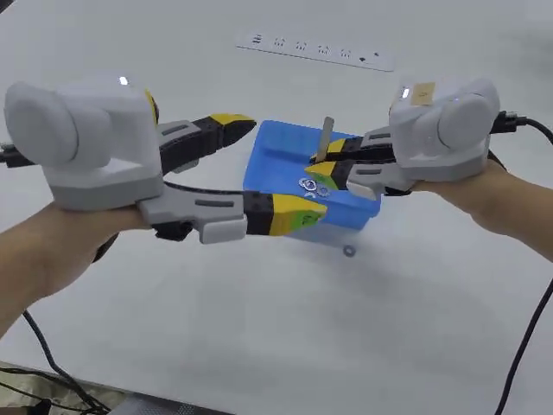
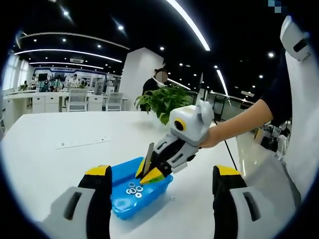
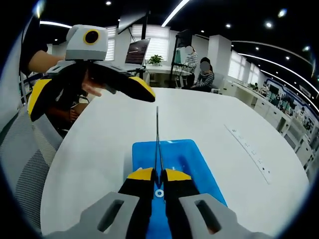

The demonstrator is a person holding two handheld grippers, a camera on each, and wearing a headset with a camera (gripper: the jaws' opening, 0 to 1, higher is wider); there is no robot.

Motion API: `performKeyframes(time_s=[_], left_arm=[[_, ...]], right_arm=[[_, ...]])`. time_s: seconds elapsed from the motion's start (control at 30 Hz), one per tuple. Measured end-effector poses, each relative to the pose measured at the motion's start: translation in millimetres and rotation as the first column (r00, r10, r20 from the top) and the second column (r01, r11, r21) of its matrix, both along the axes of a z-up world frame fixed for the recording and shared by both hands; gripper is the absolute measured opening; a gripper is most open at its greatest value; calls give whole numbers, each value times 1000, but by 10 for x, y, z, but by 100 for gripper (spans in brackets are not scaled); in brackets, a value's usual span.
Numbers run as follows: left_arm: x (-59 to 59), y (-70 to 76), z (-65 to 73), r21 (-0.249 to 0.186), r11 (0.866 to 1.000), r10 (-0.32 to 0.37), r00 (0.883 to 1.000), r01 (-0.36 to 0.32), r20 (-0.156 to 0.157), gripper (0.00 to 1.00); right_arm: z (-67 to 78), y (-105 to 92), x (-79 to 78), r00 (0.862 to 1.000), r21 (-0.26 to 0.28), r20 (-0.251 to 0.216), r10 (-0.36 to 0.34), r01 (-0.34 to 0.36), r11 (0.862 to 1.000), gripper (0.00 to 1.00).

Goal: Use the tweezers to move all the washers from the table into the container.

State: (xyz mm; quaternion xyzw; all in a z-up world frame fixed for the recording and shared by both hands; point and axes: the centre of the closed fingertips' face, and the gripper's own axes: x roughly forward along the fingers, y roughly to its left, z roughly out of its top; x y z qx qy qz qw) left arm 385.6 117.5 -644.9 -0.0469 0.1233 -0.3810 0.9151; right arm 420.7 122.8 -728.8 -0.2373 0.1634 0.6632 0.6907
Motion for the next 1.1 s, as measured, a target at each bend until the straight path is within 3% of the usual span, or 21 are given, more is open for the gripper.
performKeyframes(time_s=[0.1,0.2,0.27,0.33,0.57,0.83,0.97,1.1], left_arm=[[134,-42,31,4,1000,-6,1000,6,12,84],[202,-137,87,-1,999,-45,999,45,26,73],[179,-211,122,-15,996,-88,996,88,20,62],[174,-260,172,-18,994,-109,993,110,35,50],[129,-325,203,0,985,-175,984,175,41,24],[81,-312,166,31,973,-229,973,229,20,17],[62,-295,111,72,964,-257,966,256,3,15],[54,-310,105,76,961,-267,964,266,3,13]], right_arm=[[7,6,-88,999,-16,24,44,-43,999,8],[38,16,-150,996,-21,43,72,-71,997,8],[74,24,-180,995,-15,50,83,-82,996,8],[106,31,-202,995,-7,51,91,-91,996,8],[148,39,-223,994,6,51,94,-95,995,8],[179,34,-239,993,12,57,104,-105,994,8],[182,38,-235,993,15,57,105,-106,994,8],[201,68,-254,992,20,61,114,-115,993,8]])
